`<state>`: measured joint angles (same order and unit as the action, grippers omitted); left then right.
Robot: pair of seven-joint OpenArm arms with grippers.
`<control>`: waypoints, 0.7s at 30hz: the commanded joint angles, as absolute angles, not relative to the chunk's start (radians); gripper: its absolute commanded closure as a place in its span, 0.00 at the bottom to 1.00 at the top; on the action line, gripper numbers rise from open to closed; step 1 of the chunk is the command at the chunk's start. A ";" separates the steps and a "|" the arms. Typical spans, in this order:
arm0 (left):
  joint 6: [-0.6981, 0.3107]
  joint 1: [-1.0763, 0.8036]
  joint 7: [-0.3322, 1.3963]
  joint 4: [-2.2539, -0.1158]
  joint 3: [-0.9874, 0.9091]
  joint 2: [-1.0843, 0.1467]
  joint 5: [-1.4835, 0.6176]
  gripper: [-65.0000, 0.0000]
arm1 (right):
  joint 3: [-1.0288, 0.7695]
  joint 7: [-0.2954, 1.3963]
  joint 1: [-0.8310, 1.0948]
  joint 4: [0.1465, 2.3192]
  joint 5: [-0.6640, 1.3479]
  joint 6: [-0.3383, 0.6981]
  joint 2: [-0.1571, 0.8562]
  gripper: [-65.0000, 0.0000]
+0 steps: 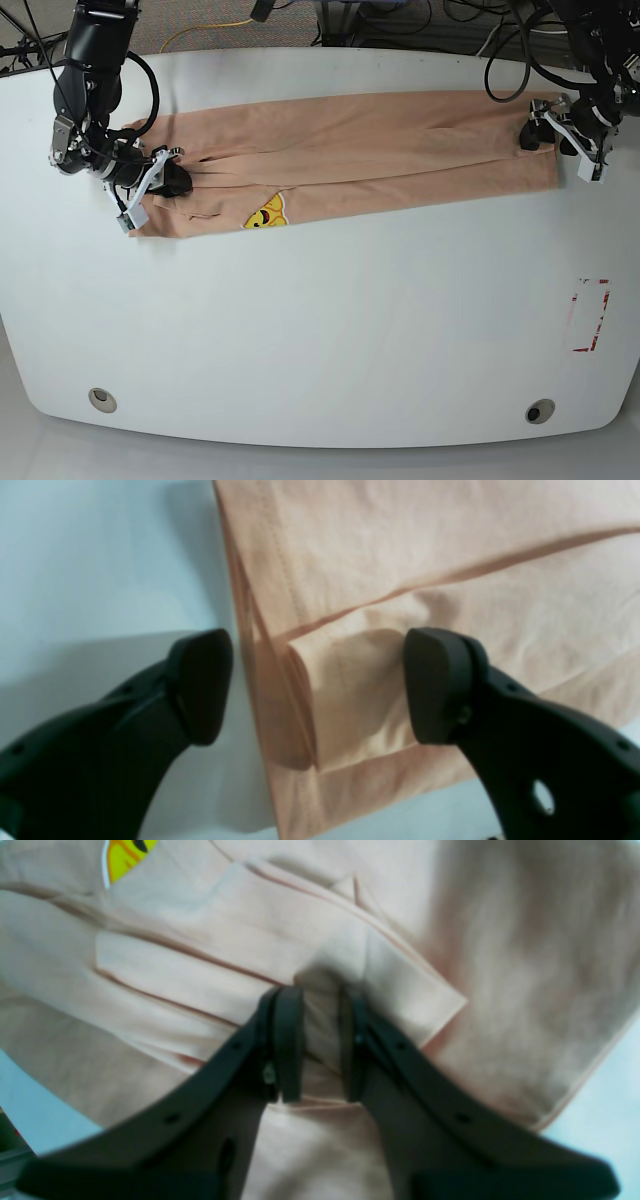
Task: Fold the T-shirt properly
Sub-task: 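Pinch the strip end with the left gripper while the right holds, then carry the strip end with the left gripper toward the right gripper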
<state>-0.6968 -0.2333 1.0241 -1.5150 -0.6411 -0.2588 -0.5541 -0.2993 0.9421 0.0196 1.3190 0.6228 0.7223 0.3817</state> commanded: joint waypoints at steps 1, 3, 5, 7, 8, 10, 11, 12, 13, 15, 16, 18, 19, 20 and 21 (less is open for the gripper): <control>-0.698 -0.236 1.043 -1.517 -0.642 -0.265 -0.547 0.38 | -0.300 1.001 0.027 1.314 0.545 0.698 0.394 0.81; -0.698 -0.236 1.043 -1.509 -0.642 -0.263 -0.547 0.62 | -0.300 1.000 0.027 1.314 0.545 0.698 0.394 0.81; -0.698 -0.236 1.043 -1.503 -0.642 -0.263 -0.547 0.84 | -0.300 1.000 0.027 1.314 0.545 0.698 0.394 0.81; -0.698 -0.234 1.043 -1.508 -0.642 -0.263 -0.549 1.00 | -0.300 1.000 0.027 1.314 0.545 0.698 0.394 0.81; -0.698 -0.236 1.043 -1.511 -0.642 -0.263 -0.552 1.00 | -0.300 1.000 0.027 1.314 0.545 0.698 0.394 0.81; -0.698 -0.237 1.044 -1.543 -0.648 -0.263 -0.555 1.00 | -0.300 1.000 0.027 1.314 0.545 0.698 0.394 0.81; -0.698 -0.237 1.044 -1.564 -0.648 -0.263 -0.555 0.99 | -0.300 1.000 0.027 1.314 0.545 0.698 0.392 0.81; -0.698 -0.245 1.047 -1.598 -0.648 -0.263 -0.555 0.99 | -0.300 1.000 0.027 1.314 0.545 0.698 0.392 0.81; -0.698 -0.260 1.047 -1.632 -0.647 -0.263 -0.556 0.99 | -0.300 1.000 0.027 1.314 0.545 0.698 0.392 0.81; -0.698 -0.285 1.047 -1.728 -0.642 -0.262 -0.556 0.99 | -0.300 1.000 0.027 1.314 0.545 0.698 0.392 0.81; -0.698 -0.295 1.047 -1.774 -0.636 -0.255 -0.556 0.99 | -0.300 1.000 0.027 1.314 0.545 0.698 0.392 0.81; -0.698 -0.305 1.047 -1.844 -0.613 -0.232 -0.556 0.99 | -0.300 1.000 0.027 1.314 0.545 0.698 0.392 0.81; -0.698 -0.314 1.049 -1.891 -0.585 -0.222 -0.556 0.99 | -0.300 1.000 0.027 1.314 0.545 0.698 0.392 0.81; -0.698 -0.325 1.049 -1.917 -0.562 -0.219 -0.556 0.99 | -0.300 1.000 0.027 1.314 0.545 0.698 0.392 0.81; -0.698 -0.334 1.049 -1.937 -0.542 -0.217 -0.556 0.99 | -0.300 1.000 0.027 1.314 0.545 0.698 0.392 0.81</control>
